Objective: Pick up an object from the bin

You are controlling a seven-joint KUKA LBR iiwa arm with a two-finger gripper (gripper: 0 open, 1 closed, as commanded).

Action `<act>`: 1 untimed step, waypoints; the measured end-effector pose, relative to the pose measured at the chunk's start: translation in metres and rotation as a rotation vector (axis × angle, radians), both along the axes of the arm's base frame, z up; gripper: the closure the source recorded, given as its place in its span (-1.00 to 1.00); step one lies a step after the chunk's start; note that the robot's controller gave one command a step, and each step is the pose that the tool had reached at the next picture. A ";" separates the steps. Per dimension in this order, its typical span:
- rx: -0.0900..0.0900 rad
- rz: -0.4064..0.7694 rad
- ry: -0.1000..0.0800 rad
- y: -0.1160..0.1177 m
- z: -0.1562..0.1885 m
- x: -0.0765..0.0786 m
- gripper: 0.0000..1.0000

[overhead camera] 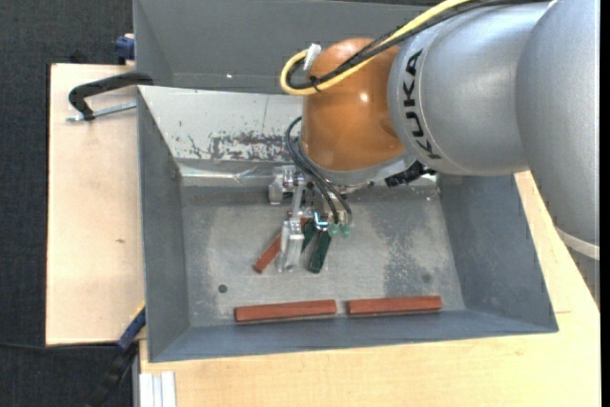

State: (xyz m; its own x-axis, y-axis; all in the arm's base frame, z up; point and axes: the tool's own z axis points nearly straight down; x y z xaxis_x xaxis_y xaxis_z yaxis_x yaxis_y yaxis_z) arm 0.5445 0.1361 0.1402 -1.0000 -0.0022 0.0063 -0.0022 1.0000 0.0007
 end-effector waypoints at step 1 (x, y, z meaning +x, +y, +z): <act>0.002 0.072 -0.011 -0.003 -0.003 0.003 -1.00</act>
Offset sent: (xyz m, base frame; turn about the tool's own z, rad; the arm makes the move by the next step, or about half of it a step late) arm 0.0055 -0.0402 -0.0702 -0.5172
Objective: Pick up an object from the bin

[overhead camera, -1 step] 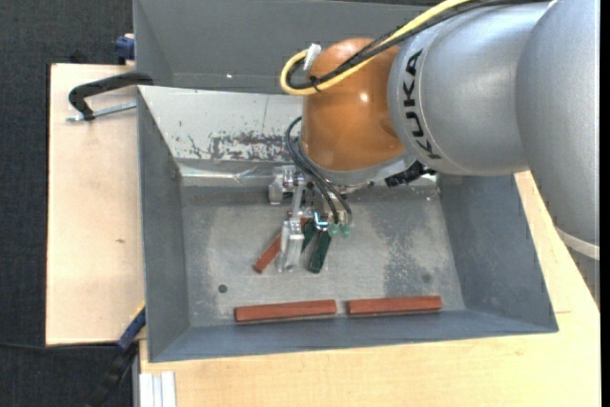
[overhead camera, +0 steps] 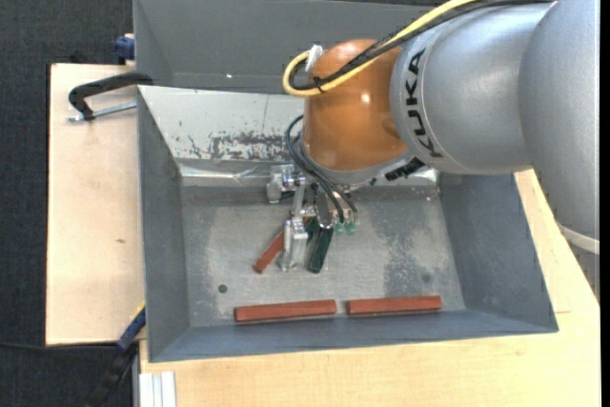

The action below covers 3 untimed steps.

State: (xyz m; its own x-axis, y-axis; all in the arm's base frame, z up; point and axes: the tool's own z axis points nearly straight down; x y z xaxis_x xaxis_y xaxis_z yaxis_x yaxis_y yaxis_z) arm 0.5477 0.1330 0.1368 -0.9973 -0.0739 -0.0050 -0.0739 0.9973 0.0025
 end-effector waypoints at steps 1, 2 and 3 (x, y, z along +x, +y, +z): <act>-0.003 0.444 0.004 -0.036 -0.066 0.003 1.00; -0.002 0.444 0.004 -0.036 -0.066 0.003 1.00; -0.004 0.507 -0.009 -0.032 0.078 0.010 1.00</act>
Offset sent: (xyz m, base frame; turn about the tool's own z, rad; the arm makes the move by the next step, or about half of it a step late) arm 0.0000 0.0000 0.0000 0.0000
